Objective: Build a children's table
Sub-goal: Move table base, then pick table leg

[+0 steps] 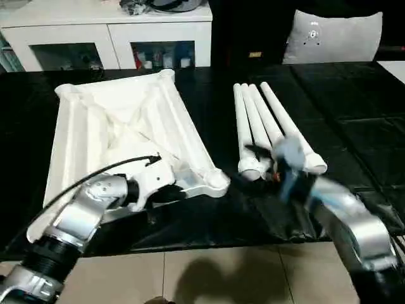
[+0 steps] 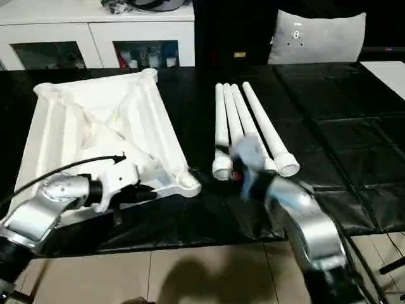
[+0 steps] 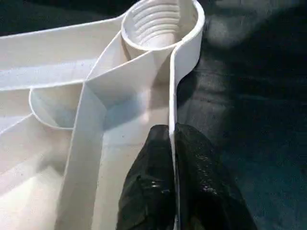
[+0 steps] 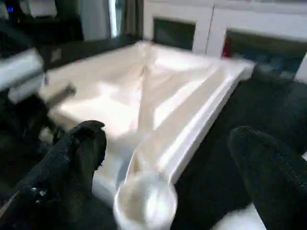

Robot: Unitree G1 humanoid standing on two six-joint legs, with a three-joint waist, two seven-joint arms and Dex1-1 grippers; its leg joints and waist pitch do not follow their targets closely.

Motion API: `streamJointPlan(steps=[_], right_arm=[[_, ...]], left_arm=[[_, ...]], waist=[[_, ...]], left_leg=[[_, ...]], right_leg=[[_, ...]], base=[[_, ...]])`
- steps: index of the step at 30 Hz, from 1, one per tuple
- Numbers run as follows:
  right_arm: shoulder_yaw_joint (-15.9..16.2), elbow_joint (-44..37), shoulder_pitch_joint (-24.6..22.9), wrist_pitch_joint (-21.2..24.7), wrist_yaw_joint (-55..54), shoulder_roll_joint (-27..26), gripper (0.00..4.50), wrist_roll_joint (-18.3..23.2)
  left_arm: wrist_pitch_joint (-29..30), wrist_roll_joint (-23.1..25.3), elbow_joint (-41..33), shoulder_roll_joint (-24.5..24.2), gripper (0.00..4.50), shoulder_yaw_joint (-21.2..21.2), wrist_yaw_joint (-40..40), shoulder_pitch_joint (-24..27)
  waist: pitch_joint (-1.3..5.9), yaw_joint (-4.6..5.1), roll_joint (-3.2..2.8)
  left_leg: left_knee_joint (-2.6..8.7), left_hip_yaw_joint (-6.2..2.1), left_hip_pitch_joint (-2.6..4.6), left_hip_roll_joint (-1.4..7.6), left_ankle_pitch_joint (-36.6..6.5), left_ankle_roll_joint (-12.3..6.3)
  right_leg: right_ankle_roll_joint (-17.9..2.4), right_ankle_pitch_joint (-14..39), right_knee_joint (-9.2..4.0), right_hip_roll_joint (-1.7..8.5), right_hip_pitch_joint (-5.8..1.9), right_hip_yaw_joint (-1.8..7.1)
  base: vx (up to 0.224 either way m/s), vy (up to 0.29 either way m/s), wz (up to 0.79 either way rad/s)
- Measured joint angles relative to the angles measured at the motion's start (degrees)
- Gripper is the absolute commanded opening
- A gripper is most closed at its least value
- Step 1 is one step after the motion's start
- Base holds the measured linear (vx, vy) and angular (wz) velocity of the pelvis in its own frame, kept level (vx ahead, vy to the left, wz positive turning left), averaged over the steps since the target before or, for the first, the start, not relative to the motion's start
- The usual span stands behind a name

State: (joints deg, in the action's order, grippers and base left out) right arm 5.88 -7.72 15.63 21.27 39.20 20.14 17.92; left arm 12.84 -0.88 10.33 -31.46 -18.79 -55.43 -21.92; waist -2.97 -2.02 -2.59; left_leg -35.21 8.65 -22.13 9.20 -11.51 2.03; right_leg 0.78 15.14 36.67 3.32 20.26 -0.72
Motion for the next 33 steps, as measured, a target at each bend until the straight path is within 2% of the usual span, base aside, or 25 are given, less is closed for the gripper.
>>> streamJointPlan(steps=[2, 6, 9, 12, 15, 23, 26, 28, 33], right_arm=[[0.03, 0.15, 1.45, 0.00, -1.08, -0.87, 4.50, -0.40], [0.02, 5.02, 7.86, -0.02, -9.38, -4.35, 4.50, -4.85], [-0.80, 9.24, 12.10, 3.36, -15.75, -6.61, 4.50, -6.86], [-2.66, 15.67, 18.34, 11.73, -23.25, -9.55, 4.50, -7.80], [-3.12, 19.91, 20.56, 13.93, -25.08, -10.31, 4.50, -8.67], [-3.36, 34.30, 27.78, 15.52, -31.38, -12.86, 4.50, -11.41], [-3.95, 39.92, 31.76, 16.80, -33.07, -13.53, 4.50, -11.99], [-5.40, 42.58, 32.52, 16.68, -33.70, -14.32, 4.50, -11.66], [-6.16, 51.05, 35.03, 14.52, -34.35, -15.55, 4.50, -11.37]], left_arm=[[0.45, -0.04, -0.65, -0.02, 0.68, 0.29, 0.26, 0.24], [1.71, -1.23, -3.82, -0.16, 1.05, 2.39, 1.24, 1.55], [3.42, -2.51, -6.95, -0.56, 1.24, 3.97, 1.30, 2.37], [5.70, -4.27, -10.04, -1.02, 1.49, 6.50, 2.02, 3.18], [6.55, -5.36, -11.92, -0.96, 1.74, 7.42, 2.13, 3.31], [7.45, -5.70, -13.79, -1.03, 2.36, 7.73, 3.04, 4.23], [7.54, -5.46, -13.93, -1.25, 2.36, 7.73, 3.29, 4.39], [7.57, -5.39, -13.95, -1.26, 2.36, 7.73, 3.33, 4.40], [7.76, -5.08, -13.98, -1.39, 2.36, 7.71, 3.44, 4.44]], waist=[[0.00, -0.13, 0.01], [0.02, 0.01, 0.02], [0.03, -0.04, -0.10], [0.01, -0.08, -0.01], [0.00, -0.56, 0.12], [-0.01, -0.57, 0.12], [0.00, -0.51, 0.12], [0.00, -0.54, 0.13], [0.00, -0.71, 0.12]], left_leg=[[0.04, 0.01, -0.04, 0.00, 0.01, 0.00], [0.04, 0.07, -0.49, -0.01, 0.37, -0.11], [0.17, 0.06, -0.47, -0.01, 0.41, 0.07], [0.48, 0.05, -0.42, -0.02, 0.64, 0.42], [0.65, 0.04, -0.39, -0.01, 0.75, 0.55], [0.71, 0.06, -0.48, -0.01, 0.84, 0.69], [0.72, 0.06, -0.48, 0.00, 0.94, 0.87], [0.73, 0.06, -0.48, 0.00, 0.94, 0.89], [0.71, 0.06, -0.59, 0.00, 0.95, 0.89]], right_leg=[[0.00, 0.00, 0.00, 0.00, 0.07, 0.00], [-0.04, -0.03, 0.29, 0.00, 0.69, 0.05], [-0.05, -0.03, 0.35, -0.01, 0.76, 0.03], [-0.13, -0.08, 0.35, -0.02, 0.82, -0.01], [-0.13, -0.08, 0.34, -0.02, 0.83, -0.06], [-0.11, -0.10, 0.39, -0.04, 1.01, -0.05], [-0.11, -0.10, 0.39, -0.04, 1.00, -0.05], [-0.11, -0.10, 0.38, -0.04, 1.00, -0.05], [-0.10, -0.12, 0.40, -0.04, 1.10, -0.07]], base=[[0.000, 0.000, 0.00], [0.000, 0.000, 0.00], [0.000, 0.000, 0.00], [0.000, 0.000, 0.00], [0.000, 0.000, 0.00], [0.000, 0.000, 0.00], [0.000, 0.000, 0.00], [0.000, 0.000, 0.00], [0.000, 0.000, 0.00]])
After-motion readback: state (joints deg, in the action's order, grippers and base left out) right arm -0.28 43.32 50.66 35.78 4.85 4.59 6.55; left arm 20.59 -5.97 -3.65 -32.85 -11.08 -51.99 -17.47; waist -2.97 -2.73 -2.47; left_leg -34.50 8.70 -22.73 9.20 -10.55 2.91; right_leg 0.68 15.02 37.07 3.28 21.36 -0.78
